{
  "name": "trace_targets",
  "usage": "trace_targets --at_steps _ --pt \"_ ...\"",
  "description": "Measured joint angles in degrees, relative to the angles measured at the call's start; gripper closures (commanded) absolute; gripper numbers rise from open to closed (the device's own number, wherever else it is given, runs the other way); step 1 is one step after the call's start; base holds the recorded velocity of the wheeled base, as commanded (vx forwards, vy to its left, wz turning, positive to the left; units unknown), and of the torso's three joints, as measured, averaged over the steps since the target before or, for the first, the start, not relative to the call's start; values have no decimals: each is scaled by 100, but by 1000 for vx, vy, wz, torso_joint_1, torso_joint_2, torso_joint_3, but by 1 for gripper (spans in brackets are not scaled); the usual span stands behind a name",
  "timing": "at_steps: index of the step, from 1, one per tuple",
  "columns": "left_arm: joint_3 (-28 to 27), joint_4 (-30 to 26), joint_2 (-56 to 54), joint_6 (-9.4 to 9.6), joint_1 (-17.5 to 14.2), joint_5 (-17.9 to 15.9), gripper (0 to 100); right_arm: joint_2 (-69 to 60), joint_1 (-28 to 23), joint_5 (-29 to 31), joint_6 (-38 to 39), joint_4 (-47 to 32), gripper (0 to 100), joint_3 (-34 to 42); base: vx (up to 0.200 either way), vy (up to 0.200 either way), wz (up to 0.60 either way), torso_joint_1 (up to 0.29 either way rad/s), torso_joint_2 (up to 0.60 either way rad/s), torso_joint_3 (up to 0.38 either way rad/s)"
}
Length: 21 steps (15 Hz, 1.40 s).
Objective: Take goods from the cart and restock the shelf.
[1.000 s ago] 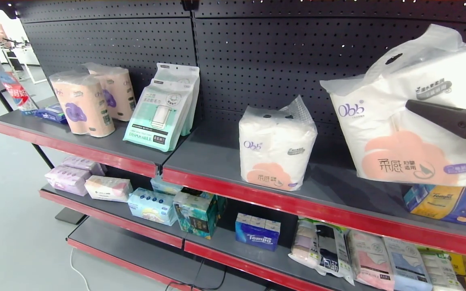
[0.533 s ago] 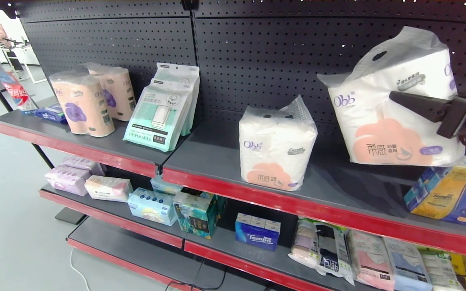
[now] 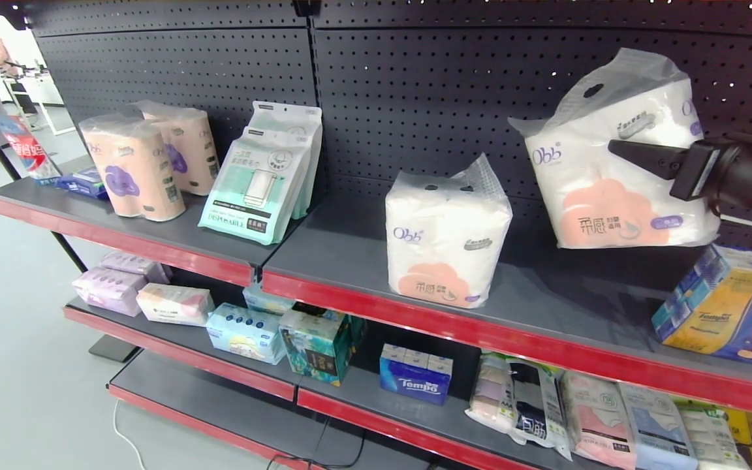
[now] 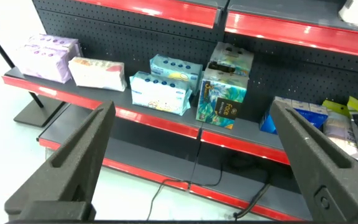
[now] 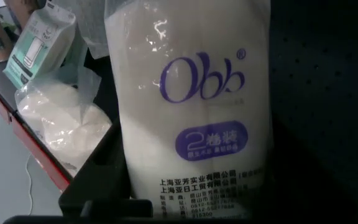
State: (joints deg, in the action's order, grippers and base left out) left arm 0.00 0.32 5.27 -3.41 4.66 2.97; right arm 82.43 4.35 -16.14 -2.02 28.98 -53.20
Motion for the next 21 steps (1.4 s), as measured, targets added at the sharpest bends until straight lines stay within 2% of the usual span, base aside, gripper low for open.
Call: trace_targets --at_steps 4,21 --pt "0 0 0 0 0 0 0 436 28 -9 -16 261 100 -278 0 0 0 0 0 0" --pt "0 1 0 0 0 0 0 1910 457 -26 -139 315 100 -1414 0 0 0 0 0 0"
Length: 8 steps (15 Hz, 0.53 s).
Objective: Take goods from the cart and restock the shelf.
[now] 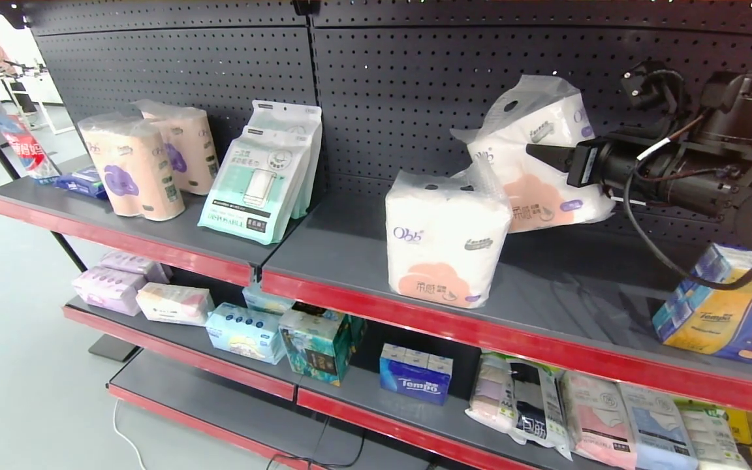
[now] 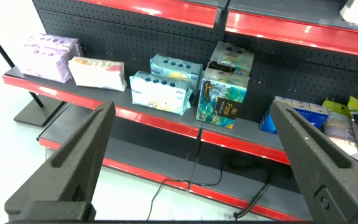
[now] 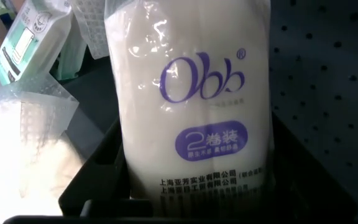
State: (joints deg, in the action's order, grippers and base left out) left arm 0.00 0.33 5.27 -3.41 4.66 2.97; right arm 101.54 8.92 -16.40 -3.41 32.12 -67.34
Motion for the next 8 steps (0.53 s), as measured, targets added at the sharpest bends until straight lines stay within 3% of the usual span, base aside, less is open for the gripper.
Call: trace_targets --at_steps 8 --pt "0 0 0 0 0 0 0 646 304 -13 -132 -7 100 -517 0 0 0 0 0 0"
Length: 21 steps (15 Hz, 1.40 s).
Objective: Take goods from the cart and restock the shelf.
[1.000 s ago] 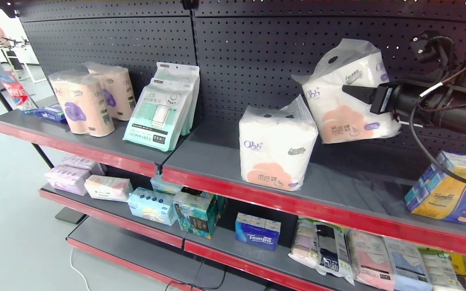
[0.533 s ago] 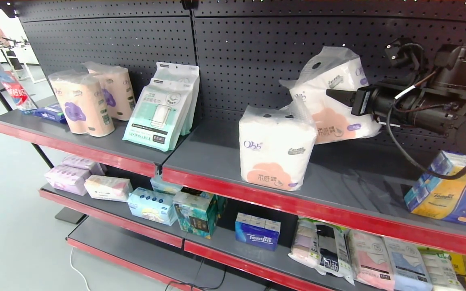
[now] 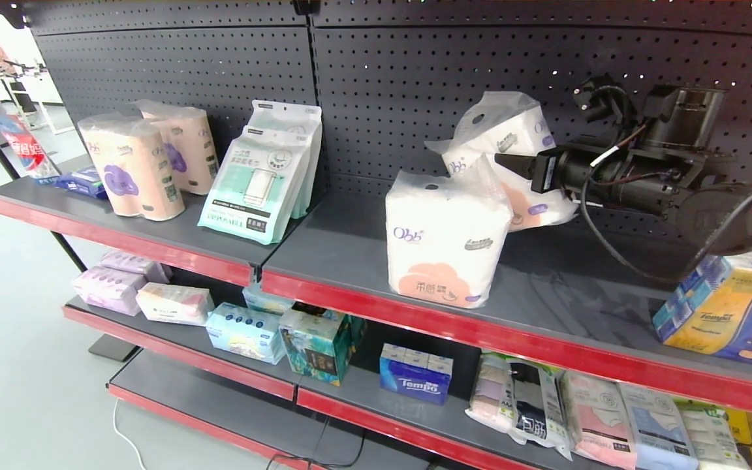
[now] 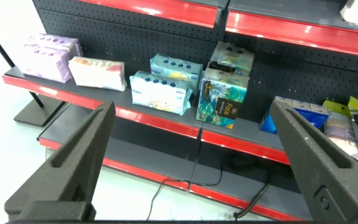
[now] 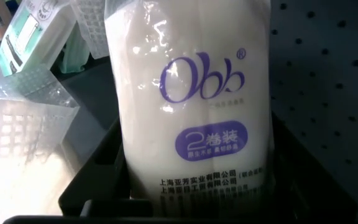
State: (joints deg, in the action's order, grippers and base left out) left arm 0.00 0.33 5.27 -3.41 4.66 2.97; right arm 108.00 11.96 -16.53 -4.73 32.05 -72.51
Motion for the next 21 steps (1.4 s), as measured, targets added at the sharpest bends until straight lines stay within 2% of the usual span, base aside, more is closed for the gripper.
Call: trace_targets --at_steps 11,21 --pt "0 0 0 0 0 0 0 684 330 -16 9 -4 100 -557 0 0 0 0 0 0" --pt "0 0 0 0 0 0 0 1117 325 -29 -96 30 100 -739 0 0 0 0 0 0"
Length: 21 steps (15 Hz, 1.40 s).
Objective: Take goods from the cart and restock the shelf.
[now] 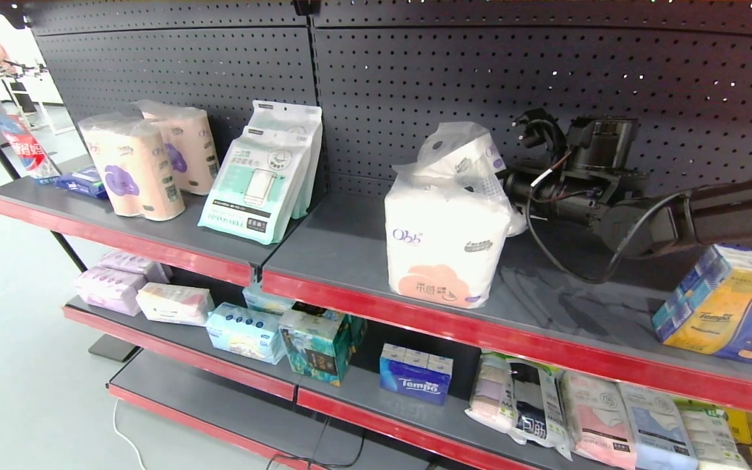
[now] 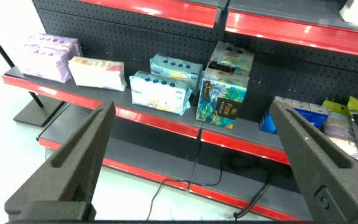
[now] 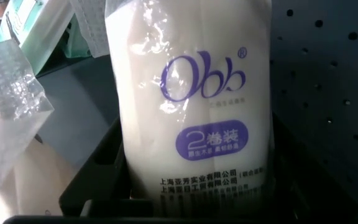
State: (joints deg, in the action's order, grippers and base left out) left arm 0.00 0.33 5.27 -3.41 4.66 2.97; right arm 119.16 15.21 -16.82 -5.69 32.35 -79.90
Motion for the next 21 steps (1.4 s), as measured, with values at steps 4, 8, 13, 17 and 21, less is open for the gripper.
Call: trace_targets --at_steps 4,8,13,17,21 --pt "0 -1 0 0 0 0 0 73 -118 -77 -372 -34 100 90 0 0 0 0 0 0" --pt "0 -1 0 0 0 0 0 79 -332 -228 -681 -88 100 171 0 0 0 0 0 0" --pt "0 0 0 0 0 0 0 79 -592 -435 -1062 -101 100 291 0 0 0 0 0 0" --pt "0 -1 0 2 0 0 0 82 -784 -633 -1295 -113 100 390 0 0 0 0 0 0" --pt "0 -1 0 0 0 0 0 90 -866 -969 -1486 -112 100 468 0 0 0 0 0 0"
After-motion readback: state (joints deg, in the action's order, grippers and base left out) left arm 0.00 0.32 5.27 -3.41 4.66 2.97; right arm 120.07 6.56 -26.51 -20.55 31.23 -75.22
